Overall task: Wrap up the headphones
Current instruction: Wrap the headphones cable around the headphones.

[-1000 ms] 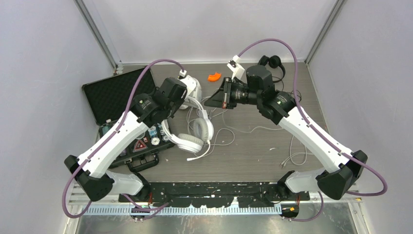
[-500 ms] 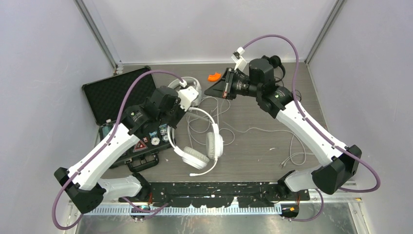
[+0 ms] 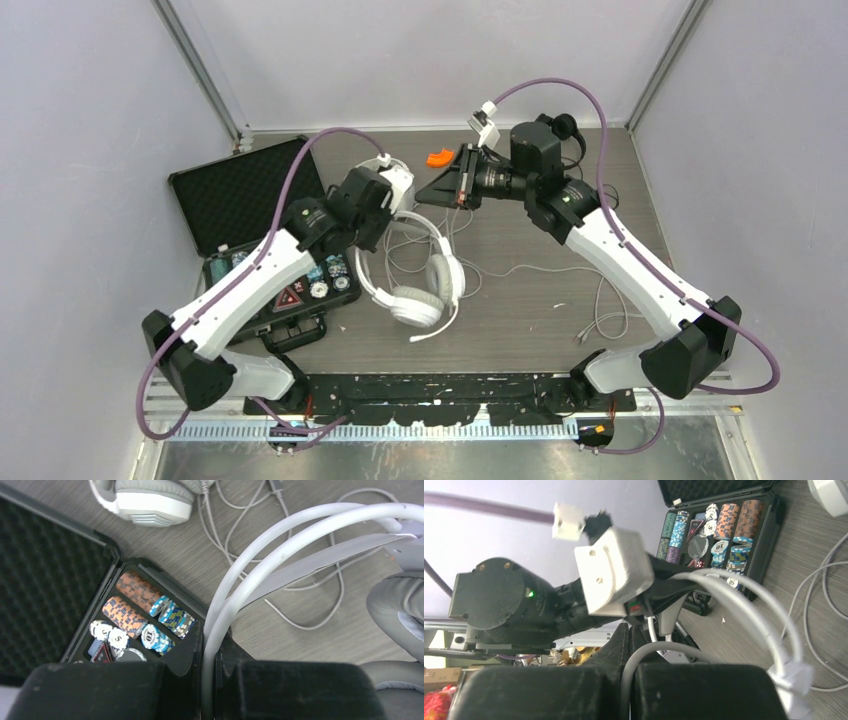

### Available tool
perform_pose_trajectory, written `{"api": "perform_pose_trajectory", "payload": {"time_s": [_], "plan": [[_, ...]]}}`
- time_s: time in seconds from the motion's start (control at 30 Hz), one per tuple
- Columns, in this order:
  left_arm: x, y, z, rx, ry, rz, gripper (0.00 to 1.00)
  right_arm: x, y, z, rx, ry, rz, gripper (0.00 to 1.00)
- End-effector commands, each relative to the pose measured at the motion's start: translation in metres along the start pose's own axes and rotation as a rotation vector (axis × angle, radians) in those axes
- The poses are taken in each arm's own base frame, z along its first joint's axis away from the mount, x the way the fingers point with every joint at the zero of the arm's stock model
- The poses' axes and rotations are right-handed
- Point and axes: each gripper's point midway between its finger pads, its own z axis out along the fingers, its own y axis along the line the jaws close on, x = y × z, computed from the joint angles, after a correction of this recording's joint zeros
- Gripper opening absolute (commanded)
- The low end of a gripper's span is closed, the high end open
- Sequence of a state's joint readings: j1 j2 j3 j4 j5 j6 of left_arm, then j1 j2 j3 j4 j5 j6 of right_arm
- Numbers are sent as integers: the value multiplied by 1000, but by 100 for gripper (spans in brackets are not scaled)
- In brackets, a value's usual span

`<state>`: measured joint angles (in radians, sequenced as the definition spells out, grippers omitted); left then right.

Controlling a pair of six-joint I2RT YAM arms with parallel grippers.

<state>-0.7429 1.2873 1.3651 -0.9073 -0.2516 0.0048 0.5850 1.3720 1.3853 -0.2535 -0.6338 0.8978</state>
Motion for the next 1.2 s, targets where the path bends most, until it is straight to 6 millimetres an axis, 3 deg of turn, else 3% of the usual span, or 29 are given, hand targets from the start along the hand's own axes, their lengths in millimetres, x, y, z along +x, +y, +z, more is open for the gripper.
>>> {"api": "perform_pose_trajectory", "payload": {"time_s": [0.0,0.17,0.3,0.47,0.6,0.73,0.83,1.0,1.17], "plan": [[-24,20,-8,-136,-31,-212,0,0,45,-9,-131,-6,-58,5],[-36,24,-6,-190,-45,-357,0,9,51,-3,-158,19,-51,11],[-44,26,-6,-178,-67,-363,0,4,50,-4,-147,-14,-84,0],[-53,22,-20,-12,-158,-349,0,-39,7,-35,81,-196,-156,0],[-66,25,-45,241,-293,-568,0,-61,-37,-62,189,-312,-94,0],[-91,26,-78,394,-466,-693,0,-55,-54,-53,121,-324,16,0],[-108,18,-97,486,-530,-698,0,-56,-51,-44,32,-332,62,0],[-134,0,-130,677,-641,-659,0,-57,-57,-41,28,-344,60,0],[-144,-21,-149,868,-645,-627,0,-63,-50,-35,-42,-354,86,0]]}}
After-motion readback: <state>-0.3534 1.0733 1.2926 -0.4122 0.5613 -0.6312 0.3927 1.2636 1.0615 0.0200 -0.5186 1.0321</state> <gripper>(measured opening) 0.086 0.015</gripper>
